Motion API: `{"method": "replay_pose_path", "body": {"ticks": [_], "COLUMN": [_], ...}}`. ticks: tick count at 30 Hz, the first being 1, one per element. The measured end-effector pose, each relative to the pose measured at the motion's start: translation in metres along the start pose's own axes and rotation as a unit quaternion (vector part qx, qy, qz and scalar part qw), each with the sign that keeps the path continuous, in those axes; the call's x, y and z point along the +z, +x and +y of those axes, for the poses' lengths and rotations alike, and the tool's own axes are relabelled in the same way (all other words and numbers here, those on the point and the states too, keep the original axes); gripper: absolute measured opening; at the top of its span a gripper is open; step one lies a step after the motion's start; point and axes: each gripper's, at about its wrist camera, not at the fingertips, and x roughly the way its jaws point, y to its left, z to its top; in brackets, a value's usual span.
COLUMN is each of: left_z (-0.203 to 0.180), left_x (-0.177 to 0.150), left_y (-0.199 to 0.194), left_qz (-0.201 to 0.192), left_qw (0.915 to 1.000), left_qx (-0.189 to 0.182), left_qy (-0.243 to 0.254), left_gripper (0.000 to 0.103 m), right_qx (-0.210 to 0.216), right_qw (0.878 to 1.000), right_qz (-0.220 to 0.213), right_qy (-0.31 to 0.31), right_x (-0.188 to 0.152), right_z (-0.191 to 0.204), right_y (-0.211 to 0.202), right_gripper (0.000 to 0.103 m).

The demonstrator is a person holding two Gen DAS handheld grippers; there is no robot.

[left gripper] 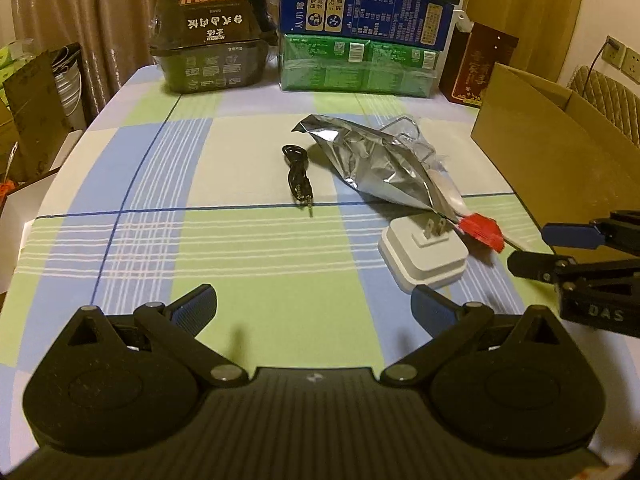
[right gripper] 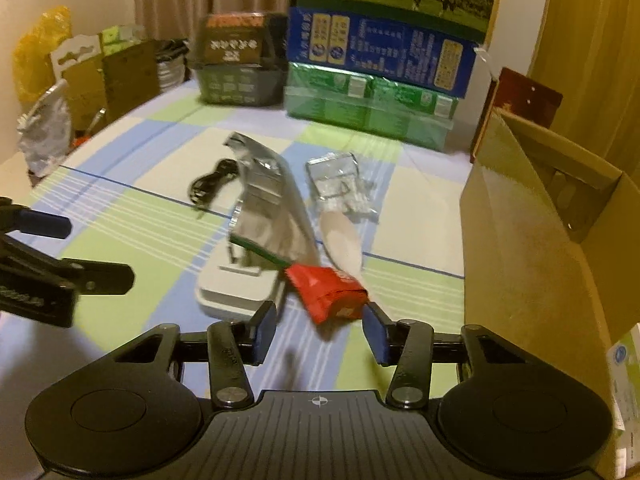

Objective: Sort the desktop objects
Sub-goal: 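Grasp the red candy packet with the right tool while the left tool grasps the white plug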

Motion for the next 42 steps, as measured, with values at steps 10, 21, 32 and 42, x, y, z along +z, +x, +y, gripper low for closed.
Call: {"method": "replay_pose_path", "body": {"ticks": [10, 21, 32, 42], "left_z": [-0.002, -0.006, 0.006, -0.012], "left_x": [0.004, 0.003, 0.002, 0.003], "left_y": [0.027, 0.037, 0.027, 0.037], "left_qz": [0.008, 0.015, 0.005, -0.007], "left_qw": [0.9993, 0.9989, 0.9994, 0.9973], "left_qx": [-0.035, -0.041, -0.033, -0.063], "left_qy": [0.008, 0.020, 0.007, 0.037], "left_gripper": [0.102, 0.102, 0.102, 0.102], "right_qx": [-0.009, -0.019, 0.079, 0.023], "right_qw": [1.000, 0.998, 0.996, 0.999], "right_qz": [0.009, 0.004, -0.019, -0.009], "right_qy": [-0.013, -0.052, -0.042, -0.033], "right_x": [0.002, 0.003, 0.005, 0.004], "right_z": [-0.004, 0.004, 0.022, 0.007], "right_y": [0.034, 0.044, 0.032, 0.031], "right_gripper": [0.045, 0.027, 0.020, 0.021]}}
